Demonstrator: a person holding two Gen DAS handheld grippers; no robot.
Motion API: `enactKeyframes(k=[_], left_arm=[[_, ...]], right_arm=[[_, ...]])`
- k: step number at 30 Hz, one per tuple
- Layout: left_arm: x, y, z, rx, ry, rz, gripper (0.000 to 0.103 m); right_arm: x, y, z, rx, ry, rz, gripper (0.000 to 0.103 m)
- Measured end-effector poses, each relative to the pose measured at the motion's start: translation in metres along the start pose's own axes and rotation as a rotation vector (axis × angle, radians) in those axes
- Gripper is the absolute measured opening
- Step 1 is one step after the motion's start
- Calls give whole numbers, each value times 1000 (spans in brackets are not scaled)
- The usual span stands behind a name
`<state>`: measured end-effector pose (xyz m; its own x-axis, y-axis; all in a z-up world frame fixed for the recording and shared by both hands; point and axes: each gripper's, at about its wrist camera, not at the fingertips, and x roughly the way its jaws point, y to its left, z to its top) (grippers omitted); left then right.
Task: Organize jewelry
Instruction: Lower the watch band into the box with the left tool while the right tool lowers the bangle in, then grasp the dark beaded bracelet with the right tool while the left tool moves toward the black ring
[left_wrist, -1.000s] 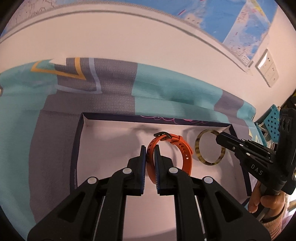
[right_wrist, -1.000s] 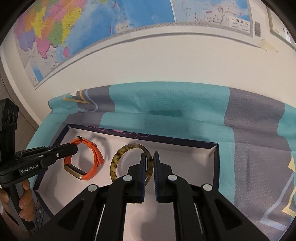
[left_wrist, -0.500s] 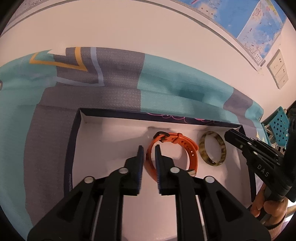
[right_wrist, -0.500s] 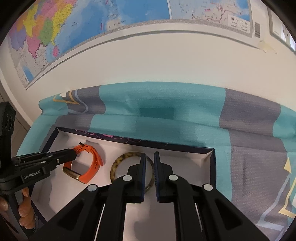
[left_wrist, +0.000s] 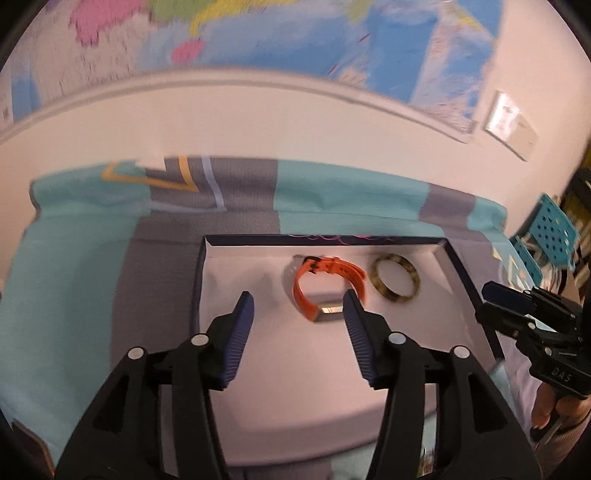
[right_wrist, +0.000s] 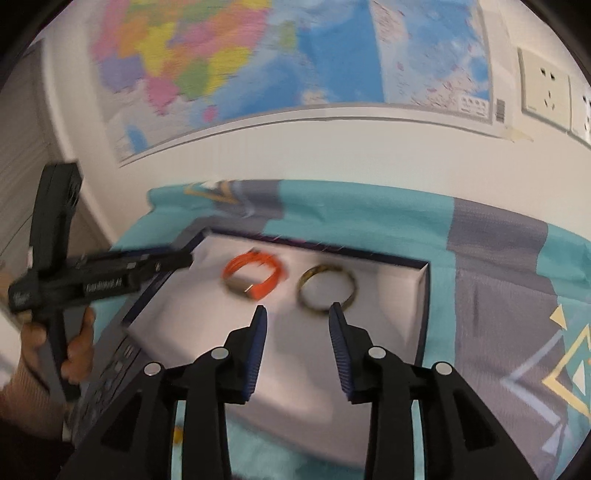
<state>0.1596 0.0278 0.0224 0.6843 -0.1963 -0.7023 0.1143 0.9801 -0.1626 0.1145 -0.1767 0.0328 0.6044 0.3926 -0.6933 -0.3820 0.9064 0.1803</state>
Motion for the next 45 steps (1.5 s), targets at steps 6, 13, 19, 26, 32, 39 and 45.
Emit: enactKeyframes(k=[6,13,19,26,32,39,45], left_arm=[[-37,-9,-32,89,-41,-21,58],[-54,-14,-74,139,-28,-36,60],[-64,-12,-98,157,-22,-41,65],[-68,-12,-115,172,-10,-43,69],[-67,-19,-124,197,0,-48,69],[-69,-27,-131,221,-1,-65,71],[-69,-32,-135,240,2,-80,71]], right_arm=[[-20,26,-39,-87,40,24,34],[-23,38,-74,-94,92,29,34],[-21,51,-91,-127,129,31,38],[-10,64,-105,-187,172,6,39],[-12,68,-107,-204,173,-5,39],[-16,69,-108,-205,167,-15,39],[-6,80,-109,-247,185,-32,45]])
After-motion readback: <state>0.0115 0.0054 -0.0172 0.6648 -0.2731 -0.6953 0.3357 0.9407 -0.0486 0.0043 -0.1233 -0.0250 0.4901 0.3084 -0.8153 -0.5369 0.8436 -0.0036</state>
